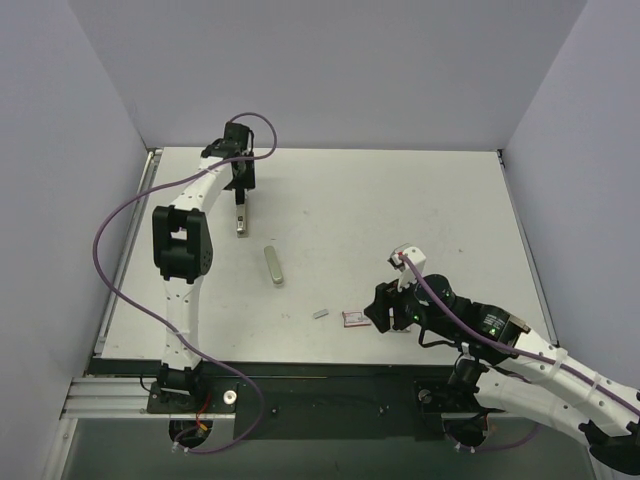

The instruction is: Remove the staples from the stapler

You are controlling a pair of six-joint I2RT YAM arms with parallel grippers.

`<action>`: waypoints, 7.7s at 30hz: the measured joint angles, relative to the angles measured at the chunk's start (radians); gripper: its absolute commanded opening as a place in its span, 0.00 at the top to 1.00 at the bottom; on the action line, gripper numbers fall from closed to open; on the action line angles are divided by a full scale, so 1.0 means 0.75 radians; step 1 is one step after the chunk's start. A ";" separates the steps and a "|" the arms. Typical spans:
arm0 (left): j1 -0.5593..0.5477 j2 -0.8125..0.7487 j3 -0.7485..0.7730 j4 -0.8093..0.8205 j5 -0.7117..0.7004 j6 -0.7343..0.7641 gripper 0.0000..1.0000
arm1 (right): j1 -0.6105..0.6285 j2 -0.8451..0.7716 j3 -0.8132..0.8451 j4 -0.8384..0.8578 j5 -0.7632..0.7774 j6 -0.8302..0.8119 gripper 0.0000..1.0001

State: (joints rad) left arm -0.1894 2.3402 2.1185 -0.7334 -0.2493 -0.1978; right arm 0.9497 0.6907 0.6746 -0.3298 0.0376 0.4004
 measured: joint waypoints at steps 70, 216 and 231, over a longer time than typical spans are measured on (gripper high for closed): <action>-0.515 -0.687 -1.134 0.165 -0.327 -0.844 0.11 | 0.000 0.086 -0.030 -0.126 0.150 0.199 0.27; -0.941 -2.135 -2.036 1.182 1.353 -0.522 1.00 | 0.247 0.408 0.540 -0.022 -0.720 -0.292 0.92; -0.973 -2.134 -2.013 1.095 1.325 -0.508 1.00 | 0.262 0.249 0.294 0.227 -0.714 -0.198 1.00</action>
State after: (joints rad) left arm -0.9188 0.7395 0.6090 0.0879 0.7444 -0.5785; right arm 1.1465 0.8776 0.8955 -0.1593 -0.4980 0.2516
